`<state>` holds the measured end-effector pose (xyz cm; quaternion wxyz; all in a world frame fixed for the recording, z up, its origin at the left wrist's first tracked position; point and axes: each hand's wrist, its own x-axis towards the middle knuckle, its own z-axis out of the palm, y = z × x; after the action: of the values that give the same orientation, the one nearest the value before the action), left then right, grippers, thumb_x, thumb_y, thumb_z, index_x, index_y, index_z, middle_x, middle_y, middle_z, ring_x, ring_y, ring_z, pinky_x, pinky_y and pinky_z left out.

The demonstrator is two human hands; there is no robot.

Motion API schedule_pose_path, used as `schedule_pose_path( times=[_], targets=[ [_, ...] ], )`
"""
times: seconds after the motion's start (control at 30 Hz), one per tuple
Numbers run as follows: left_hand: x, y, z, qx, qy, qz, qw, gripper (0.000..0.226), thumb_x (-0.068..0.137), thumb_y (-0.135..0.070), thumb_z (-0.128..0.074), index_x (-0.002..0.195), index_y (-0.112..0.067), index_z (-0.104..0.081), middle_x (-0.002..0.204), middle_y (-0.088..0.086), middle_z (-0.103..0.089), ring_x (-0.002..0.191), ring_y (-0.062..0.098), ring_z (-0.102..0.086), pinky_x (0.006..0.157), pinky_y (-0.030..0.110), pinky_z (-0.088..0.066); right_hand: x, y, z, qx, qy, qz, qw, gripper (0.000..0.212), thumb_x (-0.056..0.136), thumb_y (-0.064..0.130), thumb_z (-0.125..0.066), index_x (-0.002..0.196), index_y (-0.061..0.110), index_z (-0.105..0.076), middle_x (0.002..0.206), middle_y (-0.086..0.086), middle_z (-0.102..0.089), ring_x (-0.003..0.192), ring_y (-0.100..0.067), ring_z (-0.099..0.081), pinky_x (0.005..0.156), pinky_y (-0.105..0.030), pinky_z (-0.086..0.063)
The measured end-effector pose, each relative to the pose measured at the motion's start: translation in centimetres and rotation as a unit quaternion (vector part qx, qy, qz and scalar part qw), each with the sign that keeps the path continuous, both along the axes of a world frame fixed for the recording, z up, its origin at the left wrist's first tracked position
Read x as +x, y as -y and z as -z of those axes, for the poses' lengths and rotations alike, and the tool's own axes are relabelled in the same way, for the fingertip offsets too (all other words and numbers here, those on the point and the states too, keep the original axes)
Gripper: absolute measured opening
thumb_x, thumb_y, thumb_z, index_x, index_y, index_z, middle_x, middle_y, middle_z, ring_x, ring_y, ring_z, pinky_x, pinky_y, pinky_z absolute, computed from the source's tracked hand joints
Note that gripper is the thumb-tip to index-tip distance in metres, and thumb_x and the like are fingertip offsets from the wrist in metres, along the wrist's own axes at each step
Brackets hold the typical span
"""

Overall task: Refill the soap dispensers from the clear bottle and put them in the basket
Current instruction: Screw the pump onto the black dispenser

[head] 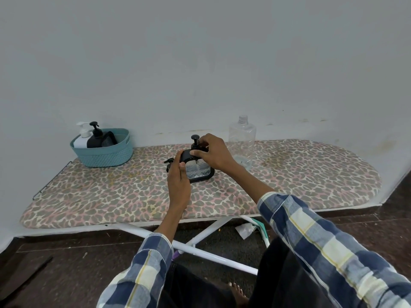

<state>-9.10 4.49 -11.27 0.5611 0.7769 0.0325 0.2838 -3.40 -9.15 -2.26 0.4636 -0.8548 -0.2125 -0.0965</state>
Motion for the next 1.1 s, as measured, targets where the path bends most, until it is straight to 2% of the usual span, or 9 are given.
schedule_pose_path(
  times=[0.07, 0.2, 0.27, 0.43, 0.53, 0.63, 0.77, 1.0, 1.1],
  targets=[
    [0.0, 0.0, 0.0, 0.004, 0.001, 0.000, 1.000, 0.048, 0.116, -0.037, -0.030, 0.162, -0.027, -0.039, 0.163, 0.002, -0.045, 0.147, 0.019, -0.047, 0.119, 0.043, -0.045, 0.0, 0.1, 0.0, 0.010, -0.001, 0.008, 1.000, 0.038, 0.085, 0.032, -0.089, 0.105, 0.008, -0.067, 0.110, -0.008, -0.069, 0.100, -0.025, -0.067, 0.087, -0.038, -0.054],
    [0.0, -0.1, 0.2, 0.006, 0.006, 0.005, 1.000, 0.051, 0.114, -0.045, -0.029, 0.161, -0.033, -0.039, 0.163, 0.001, -0.044, 0.147, 0.020, -0.046, 0.118, 0.041, -0.046, -0.3, 0.4, -0.4, 0.000, -0.002, 0.001, 1.000, 0.048, 0.080, 0.037, -0.093, 0.080, 0.007, -0.056, 0.078, -0.013, -0.055, 0.069, -0.024, -0.048, 0.065, -0.035, -0.037],
    [0.2, -0.2, 0.3, 0.007, 0.005, 0.001, 1.000, 0.050, 0.114, -0.045, -0.028, 0.161, -0.034, -0.038, 0.164, 0.000, -0.044, 0.148, 0.019, -0.046, 0.119, 0.045, -0.045, -0.4, 0.6, -0.6, 0.011, 0.000, -0.003, 1.000, 0.049, 0.078, 0.038, -0.094, 0.082, 0.008, -0.055, 0.079, -0.014, -0.051, 0.069, -0.022, -0.046, 0.064, -0.033, -0.036],
    [0.7, -0.5, 0.8, 0.003, 0.007, 0.003, 1.000, 0.050, 0.113, -0.049, -0.028, 0.161, -0.037, -0.038, 0.164, -0.001, -0.043, 0.148, 0.019, -0.046, 0.118, 0.049, -0.046, -0.4, 0.6, -0.9, 0.060, -0.028, -0.015, 0.998, 0.058, 0.082, 0.028, -0.092, 0.129, 0.011, -0.062, 0.122, -0.004, -0.069, 0.105, -0.017, -0.067, 0.082, -0.017, -0.051],
    [0.7, -0.5, 0.9, 0.000, 0.002, 0.001, 1.000, 0.051, 0.113, -0.049, -0.028, 0.162, -0.037, -0.037, 0.165, -0.001, -0.042, 0.148, 0.020, -0.045, 0.119, 0.050, -0.045, -0.4, 0.2, -1.0, 0.087, -0.052, -0.051, 0.994, 0.048, 0.089, 0.000, -0.078, 0.134, 0.008, -0.066, 0.124, -0.007, -0.075, 0.114, -0.019, -0.071, 0.101, -0.028, -0.058],
    [0.7, -0.5, 1.0, 0.003, 0.008, 0.001, 1.000, 0.054, 0.111, -0.055, -0.026, 0.162, -0.039, -0.036, 0.165, -0.001, -0.042, 0.149, 0.020, -0.045, 0.119, 0.052, -0.046, -0.5, -0.3, -0.5, 0.107, -0.053, -0.036, 0.992, 0.044, 0.089, -0.009, -0.070, 0.130, 0.007, -0.069, 0.116, -0.009, -0.078, 0.115, -0.020, -0.073, 0.105, -0.040, -0.058],
    [0.9, -0.6, 1.2, 0.006, 0.005, 0.003, 1.000, 0.056, 0.110, -0.056, -0.025, 0.162, -0.038, -0.036, 0.165, 0.000, -0.042, 0.148, 0.021, -0.046, 0.117, 0.052, -0.047, -0.5, -0.5, -0.1, 0.089, -0.034, -0.015, 0.995, 0.039, 0.085, 0.004, -0.081, 0.120, 0.018, -0.069, 0.107, 0.001, -0.073, 0.103, -0.017, -0.071, 0.099, -0.035, -0.059],
    [0.4, -0.2, 0.6, 0.000, -0.005, 0.006, 1.000, 0.050, 0.115, -0.043, -0.028, 0.163, -0.034, -0.037, 0.165, 0.003, -0.041, 0.147, 0.020, -0.046, 0.116, 0.036, -0.044, 0.0, -0.8, -0.2, 0.046, -0.016, 0.023, 0.999, 0.048, 0.077, 0.036, -0.094, 0.109, 0.011, -0.070, 0.084, 0.003, -0.058, 0.073, -0.009, -0.055, 0.068, -0.025, -0.046],
    [0.6, -0.3, 0.8, -0.006, -0.001, 0.006, 1.000, 0.054, 0.111, -0.050, -0.027, 0.162, -0.035, -0.038, 0.164, 0.002, -0.042, 0.147, 0.021, -0.046, 0.119, 0.042, -0.045, 0.1, -0.3, -0.8, 0.011, -0.036, -0.001, 0.999, 0.036, 0.089, 0.026, -0.085, 0.116, 0.006, -0.070, 0.097, -0.003, -0.064, 0.087, -0.017, -0.061, 0.078, -0.030, -0.045]
  ],
)
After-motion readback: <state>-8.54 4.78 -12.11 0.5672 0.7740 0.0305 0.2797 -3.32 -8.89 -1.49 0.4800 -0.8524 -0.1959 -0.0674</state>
